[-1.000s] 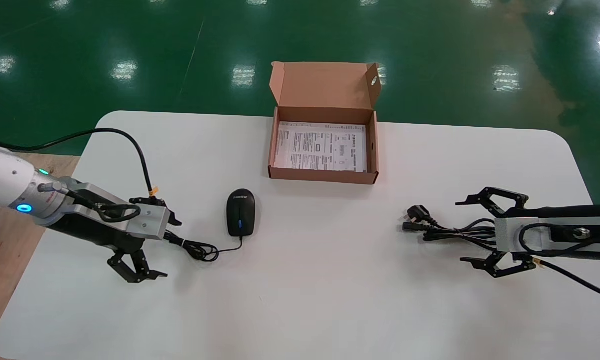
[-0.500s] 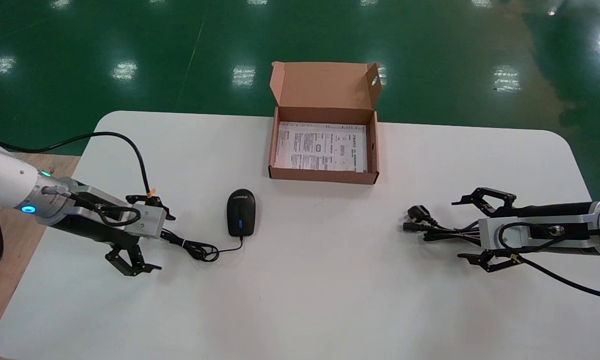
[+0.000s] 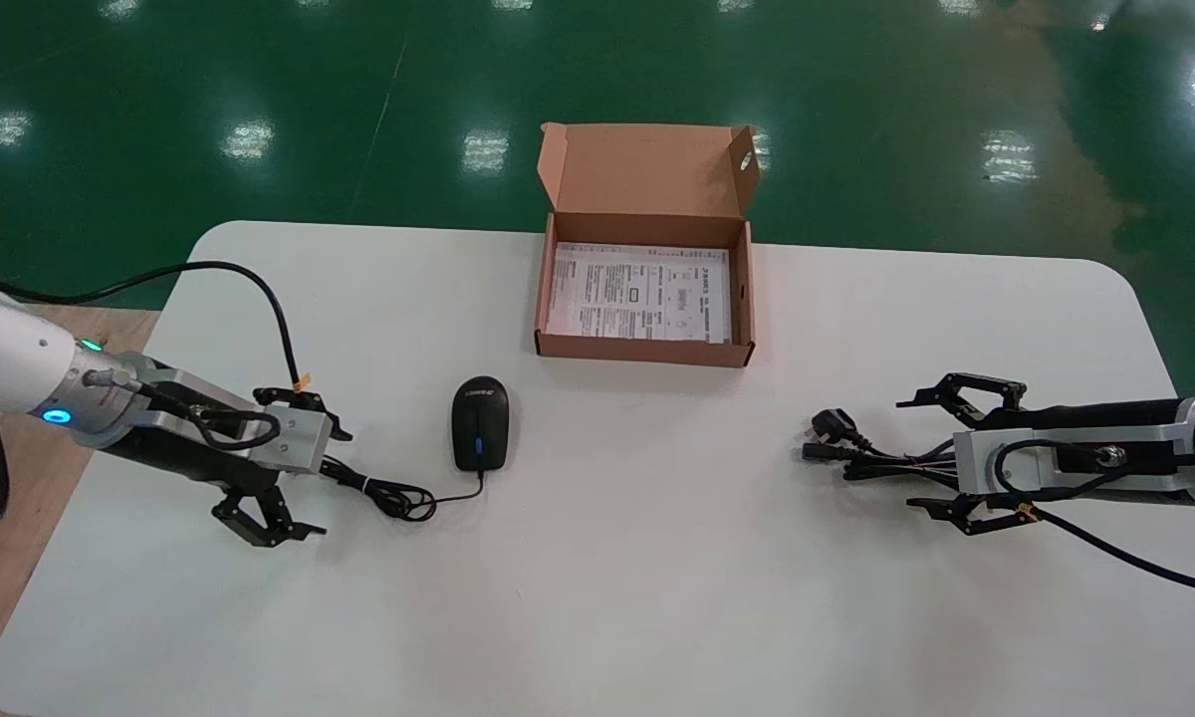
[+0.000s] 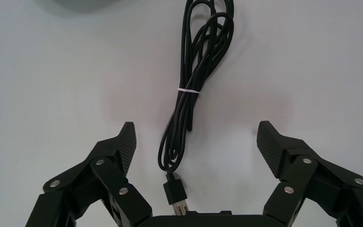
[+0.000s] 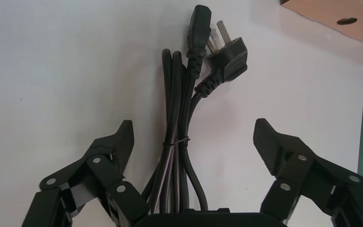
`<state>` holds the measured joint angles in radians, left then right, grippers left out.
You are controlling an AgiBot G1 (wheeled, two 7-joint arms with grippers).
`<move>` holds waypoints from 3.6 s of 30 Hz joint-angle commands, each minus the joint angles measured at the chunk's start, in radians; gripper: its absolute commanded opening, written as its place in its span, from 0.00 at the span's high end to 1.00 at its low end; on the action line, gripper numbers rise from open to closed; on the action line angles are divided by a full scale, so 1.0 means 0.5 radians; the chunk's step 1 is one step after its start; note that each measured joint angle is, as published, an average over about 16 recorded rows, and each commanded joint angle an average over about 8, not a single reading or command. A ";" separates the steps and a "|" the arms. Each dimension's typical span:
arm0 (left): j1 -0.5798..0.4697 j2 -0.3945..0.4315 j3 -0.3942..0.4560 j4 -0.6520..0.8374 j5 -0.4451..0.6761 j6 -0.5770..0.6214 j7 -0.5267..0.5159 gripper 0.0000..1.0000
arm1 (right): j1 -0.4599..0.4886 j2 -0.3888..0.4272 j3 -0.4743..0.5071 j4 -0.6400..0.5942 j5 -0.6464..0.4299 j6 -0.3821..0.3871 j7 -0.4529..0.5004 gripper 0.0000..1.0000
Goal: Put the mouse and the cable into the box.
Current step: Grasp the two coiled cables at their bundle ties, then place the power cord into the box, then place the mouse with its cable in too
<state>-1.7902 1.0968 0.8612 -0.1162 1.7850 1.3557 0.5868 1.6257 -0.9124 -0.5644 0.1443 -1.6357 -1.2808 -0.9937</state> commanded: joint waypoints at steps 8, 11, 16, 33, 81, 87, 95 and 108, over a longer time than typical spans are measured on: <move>0.004 -0.006 -0.002 -0.016 -0.004 0.007 -0.007 1.00 | -0.006 0.007 0.004 0.015 0.008 -0.012 0.004 1.00; 0.005 -0.007 -0.002 -0.019 -0.005 0.008 -0.008 1.00 | -0.007 0.008 0.004 0.018 0.009 -0.014 0.005 1.00; 0.006 -0.008 -0.003 -0.023 -0.005 0.009 -0.008 1.00 | -0.007 0.010 0.005 0.021 0.011 -0.016 0.006 1.00; 0.007 -0.010 -0.005 -0.028 -0.007 0.012 -0.009 1.00 | -0.009 0.011 0.007 0.026 0.014 -0.018 0.007 1.00; -0.665 -0.117 -0.848 -0.065 -1.153 -0.253 0.518 1.00 | 0.116 -0.906 0.072 0.016 0.180 0.837 0.005 1.00; -0.706 -0.122 -0.818 -0.027 -1.108 -0.245 0.511 1.00 | 0.067 -0.911 -0.009 0.084 0.207 0.832 0.099 0.87; -0.744 -0.129 -0.787 0.008 -1.064 -0.215 0.498 1.00 | 0.044 -0.908 -0.133 0.163 0.256 0.870 0.200 0.00; -0.661 0.047 -0.622 0.104 -0.840 -0.134 0.438 1.00 | 0.080 -0.883 -0.257 0.161 0.388 1.032 0.297 0.00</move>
<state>-2.1117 1.1220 0.5399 -0.0629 1.3504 1.2738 0.8145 1.6813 -1.3372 -0.6797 0.2097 -1.4362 -0.7734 -0.8413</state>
